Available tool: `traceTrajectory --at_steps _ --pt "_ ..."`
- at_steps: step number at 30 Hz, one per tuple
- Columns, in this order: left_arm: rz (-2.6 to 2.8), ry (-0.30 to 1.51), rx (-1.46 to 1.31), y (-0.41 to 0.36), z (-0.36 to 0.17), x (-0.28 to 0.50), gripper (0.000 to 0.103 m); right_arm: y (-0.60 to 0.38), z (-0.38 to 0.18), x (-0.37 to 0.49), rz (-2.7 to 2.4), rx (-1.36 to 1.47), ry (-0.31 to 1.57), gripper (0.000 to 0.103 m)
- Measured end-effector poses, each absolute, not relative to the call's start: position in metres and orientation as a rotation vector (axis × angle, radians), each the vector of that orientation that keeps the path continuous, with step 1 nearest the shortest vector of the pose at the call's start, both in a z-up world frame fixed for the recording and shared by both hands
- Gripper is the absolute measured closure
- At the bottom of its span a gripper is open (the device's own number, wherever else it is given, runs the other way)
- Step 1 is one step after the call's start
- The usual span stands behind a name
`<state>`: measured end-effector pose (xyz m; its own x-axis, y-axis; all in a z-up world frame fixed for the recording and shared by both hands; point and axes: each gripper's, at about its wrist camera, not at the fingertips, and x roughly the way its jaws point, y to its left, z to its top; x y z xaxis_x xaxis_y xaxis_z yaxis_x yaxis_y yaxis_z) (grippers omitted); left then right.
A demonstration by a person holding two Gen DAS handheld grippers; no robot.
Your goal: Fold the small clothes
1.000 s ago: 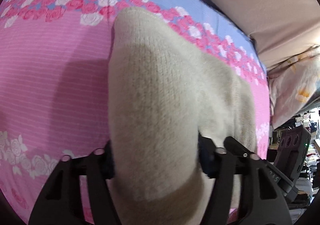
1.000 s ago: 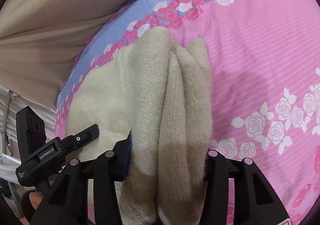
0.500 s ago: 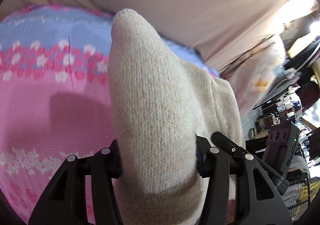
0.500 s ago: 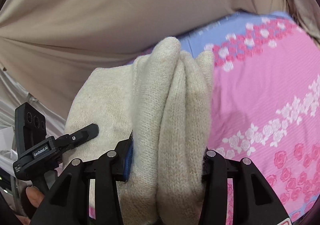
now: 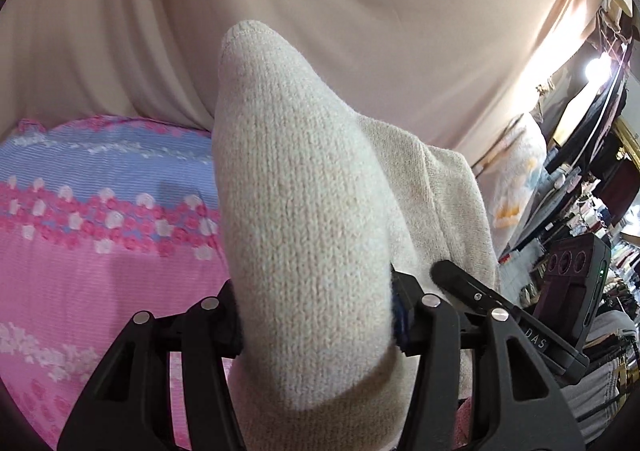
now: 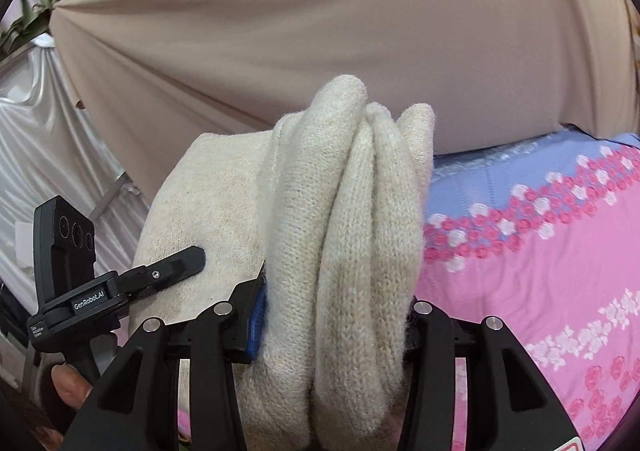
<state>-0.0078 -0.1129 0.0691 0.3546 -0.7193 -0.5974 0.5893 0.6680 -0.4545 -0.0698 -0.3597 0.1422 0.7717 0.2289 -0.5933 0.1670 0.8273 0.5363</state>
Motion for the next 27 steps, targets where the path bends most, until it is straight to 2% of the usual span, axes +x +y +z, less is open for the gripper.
traceTrajectory --at_steps 11,17,19,21,23,26,27 --pt "-0.766 0.792 -0.203 -0.003 0.083 0.030 0.052 -0.263 0.161 -0.009 0.168 0.536 0.709 0.058" --pt "-0.727 0.812 -0.205 0.051 0.069 0.062 0.051 -0.213 0.137 0.029 0.198 0.539 0.769 0.057" --pt "-0.708 0.843 -0.204 0.065 0.052 0.075 0.049 -0.198 0.115 0.043 0.189 0.551 0.809 0.053" --pt "-0.694 0.880 -0.176 0.075 0.025 0.091 0.042 -0.189 0.074 0.055 0.167 0.577 0.859 0.045" --pt "-0.659 0.953 -0.157 0.084 -0.025 0.110 0.038 -0.188 0.024 0.059 0.118 0.593 0.916 0.043" --pt "-0.538 1.089 -0.159 0.102 -0.116 0.133 0.040 -0.196 -0.054 0.053 -0.038 0.583 1.091 0.043" --pt "-0.481 1.127 -0.167 0.114 -0.144 0.135 0.048 -0.200 -0.068 0.044 -0.074 0.608 1.133 0.046"
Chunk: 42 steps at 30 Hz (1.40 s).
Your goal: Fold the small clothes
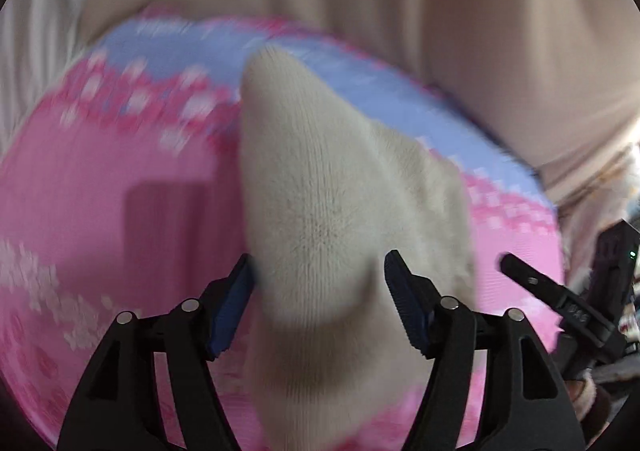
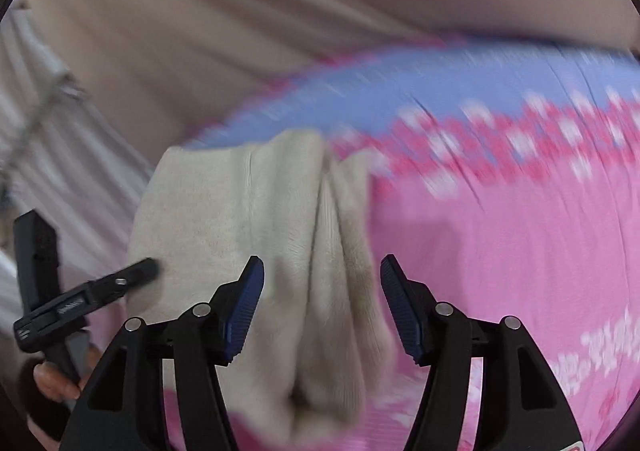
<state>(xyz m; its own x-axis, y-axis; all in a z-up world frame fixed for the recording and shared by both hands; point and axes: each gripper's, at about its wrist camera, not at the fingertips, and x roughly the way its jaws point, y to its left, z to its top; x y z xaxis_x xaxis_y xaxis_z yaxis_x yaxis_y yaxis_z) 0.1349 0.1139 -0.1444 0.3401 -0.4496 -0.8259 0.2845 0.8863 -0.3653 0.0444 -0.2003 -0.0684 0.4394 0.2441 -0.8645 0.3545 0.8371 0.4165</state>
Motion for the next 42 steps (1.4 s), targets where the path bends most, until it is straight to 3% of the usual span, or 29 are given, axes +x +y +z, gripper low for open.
traceTrajectory --at_steps 2,5,7,11,14,17,20,22,23,24,26,31,42 --pt "-0.440 1.177 -0.234 0.135 -0.162 0.131 0.049 -0.204 -0.065 0.030 -0.072 0.657 1.123 0.047" --pt "-0.471 1.096 -0.322 0.161 -0.142 0.115 0.048 -0.184 -0.030 0.026 0.007 0.571 1.056 0.050" --pt "-0.490 1.040 -0.284 0.159 -0.124 0.106 0.047 -0.159 -0.016 0.037 0.061 0.478 1.057 0.058" --pt "-0.544 1.034 -0.170 0.126 -0.124 0.097 0.039 -0.114 -0.050 0.061 0.113 0.347 1.188 0.088" --pt "-0.526 1.082 -0.091 0.101 -0.159 0.091 0.038 -0.106 -0.098 0.057 0.107 0.338 1.302 0.097" --pt "-0.457 1.009 0.110 0.079 -0.182 0.078 0.029 -0.106 -0.094 0.057 0.107 0.350 1.295 0.097" --pt "-0.441 0.961 0.271 0.062 -0.170 0.061 0.028 -0.103 -0.050 0.046 0.105 0.345 1.178 0.085" --pt "-0.463 0.938 0.200 0.073 -0.149 0.052 0.028 -0.099 -0.010 0.023 0.101 0.303 1.018 0.078" --pt "-0.470 0.917 0.130 0.084 -0.135 0.047 0.027 -0.098 0.009 0.009 0.078 0.281 0.935 0.047" --pt "-0.468 0.895 0.058 0.096 -0.123 0.041 0.019 -0.099 0.023 -0.004 0.049 0.274 0.860 0.005" --pt "-0.456 0.837 -0.041 0.113 -0.106 0.031 0.006 -0.103 0.033 -0.026 -0.023 0.292 0.766 0.005" --pt "-0.394 0.625 -0.095 0.134 -0.073 0.009 0.005 -0.123 0.005 -0.036 -0.171 0.480 0.860 0.005" --pt "-0.323 0.888 -0.029 0.137 -0.104 0.007 0.005 -0.075 -0.012 -0.036 -0.116 0.336 0.970 0.005"
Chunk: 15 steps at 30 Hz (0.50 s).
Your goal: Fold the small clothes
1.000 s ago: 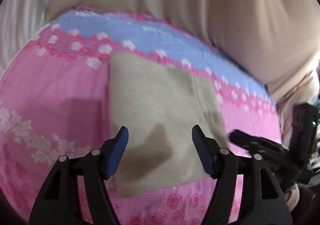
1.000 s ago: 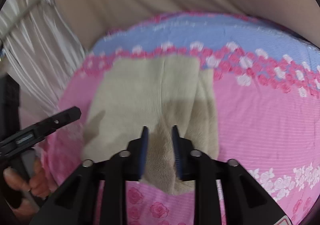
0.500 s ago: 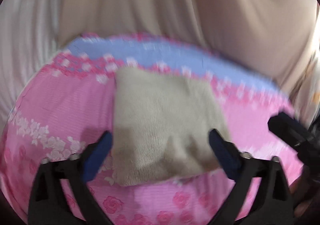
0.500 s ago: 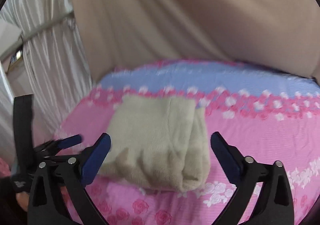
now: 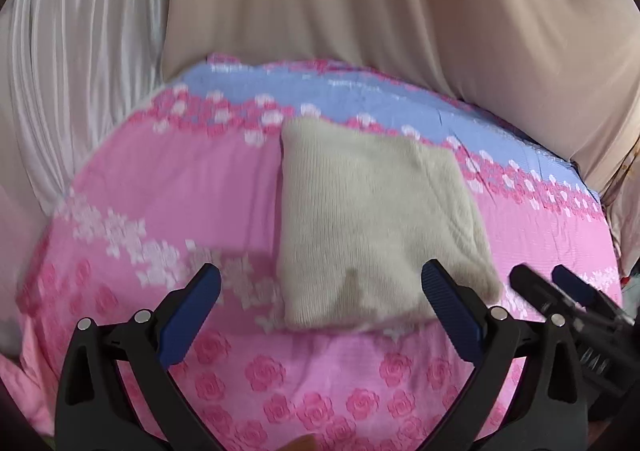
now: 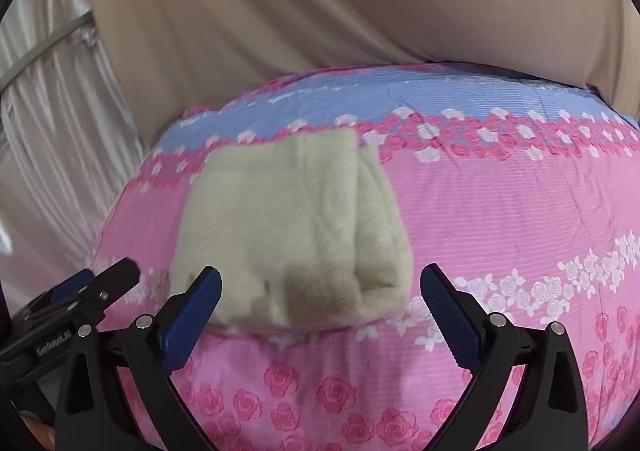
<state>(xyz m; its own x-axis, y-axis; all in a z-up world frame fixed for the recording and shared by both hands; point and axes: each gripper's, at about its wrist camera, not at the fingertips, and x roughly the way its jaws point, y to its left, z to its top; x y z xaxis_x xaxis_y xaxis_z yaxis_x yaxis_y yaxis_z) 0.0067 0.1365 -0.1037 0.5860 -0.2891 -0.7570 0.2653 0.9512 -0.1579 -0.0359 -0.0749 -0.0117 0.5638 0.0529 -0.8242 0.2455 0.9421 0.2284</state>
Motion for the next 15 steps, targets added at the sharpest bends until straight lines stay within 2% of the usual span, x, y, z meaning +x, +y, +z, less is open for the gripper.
traceTrajectory --at_steps 15 --pt "-0.225 0.895 0.079 0.133 -0.111 -0.001 0.005 -0.057 -0.011 -0.047 -0.087 0.282 0.976 0.005"
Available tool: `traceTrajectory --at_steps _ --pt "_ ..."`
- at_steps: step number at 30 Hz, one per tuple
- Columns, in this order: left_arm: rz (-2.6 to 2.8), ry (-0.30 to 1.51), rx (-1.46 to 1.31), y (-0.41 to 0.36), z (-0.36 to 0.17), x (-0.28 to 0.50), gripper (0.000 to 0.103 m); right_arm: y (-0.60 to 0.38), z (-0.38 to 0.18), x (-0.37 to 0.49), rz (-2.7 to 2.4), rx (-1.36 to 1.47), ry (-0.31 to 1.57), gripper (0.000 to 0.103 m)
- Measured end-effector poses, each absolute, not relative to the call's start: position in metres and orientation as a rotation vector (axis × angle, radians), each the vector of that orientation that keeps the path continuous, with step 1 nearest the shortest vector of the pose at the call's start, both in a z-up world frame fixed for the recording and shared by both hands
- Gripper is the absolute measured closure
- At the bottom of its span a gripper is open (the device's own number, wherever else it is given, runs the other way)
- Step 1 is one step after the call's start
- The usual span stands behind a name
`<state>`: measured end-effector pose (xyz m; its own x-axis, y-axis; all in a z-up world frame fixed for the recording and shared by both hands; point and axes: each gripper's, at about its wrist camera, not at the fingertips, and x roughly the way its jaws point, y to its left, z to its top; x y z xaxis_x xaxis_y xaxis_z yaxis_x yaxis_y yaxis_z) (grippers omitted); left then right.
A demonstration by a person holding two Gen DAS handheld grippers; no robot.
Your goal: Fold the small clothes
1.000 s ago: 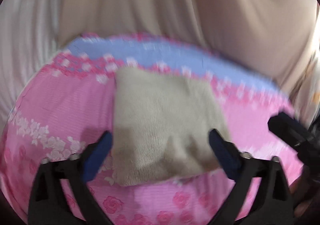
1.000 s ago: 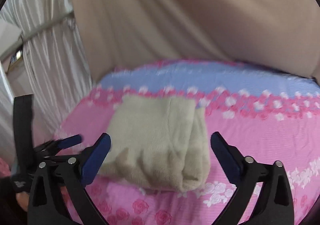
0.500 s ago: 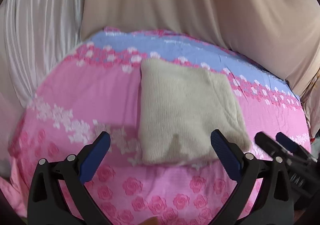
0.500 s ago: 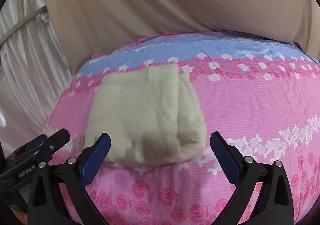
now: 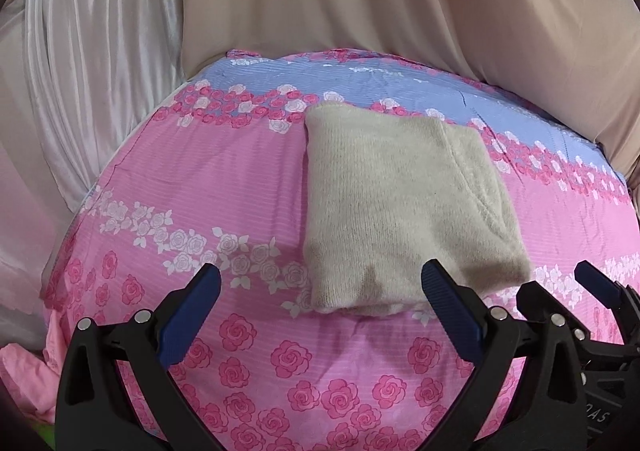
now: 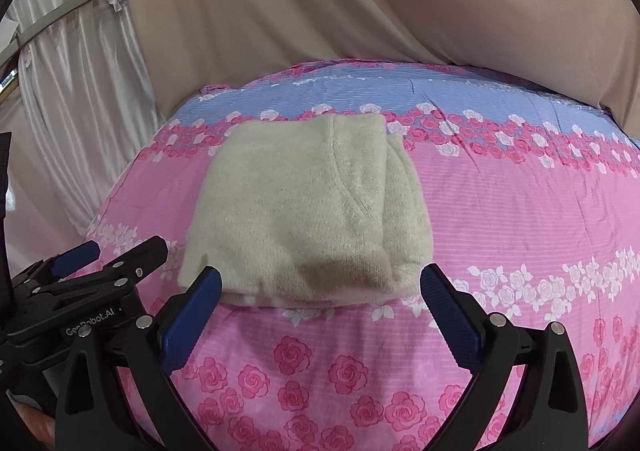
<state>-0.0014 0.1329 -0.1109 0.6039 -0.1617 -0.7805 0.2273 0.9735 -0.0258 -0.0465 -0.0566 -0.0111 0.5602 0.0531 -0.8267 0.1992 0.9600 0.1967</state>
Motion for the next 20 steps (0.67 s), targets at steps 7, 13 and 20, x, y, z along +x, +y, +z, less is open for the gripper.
traceTrajectory --at_steps 7,13,20 --pt "-0.198 0.906 0.099 0.1319 -0.1160 -0.0062 0.005 -0.0561 -0.0142 -0.0486 -0.084 0.287 0.984 0.005" --pt "-0.188 0.890 0.111 0.1317 -0.1163 -0.0076 0.005 -0.0544 -0.0148 -0.0483 -0.082 0.286 0.990 0.005" --pt "-0.180 0.914 0.108 0.1320 -0.1204 -0.0059 0.005 -0.0513 -0.0161 -0.0494 -0.073 0.279 0.992 0.005"
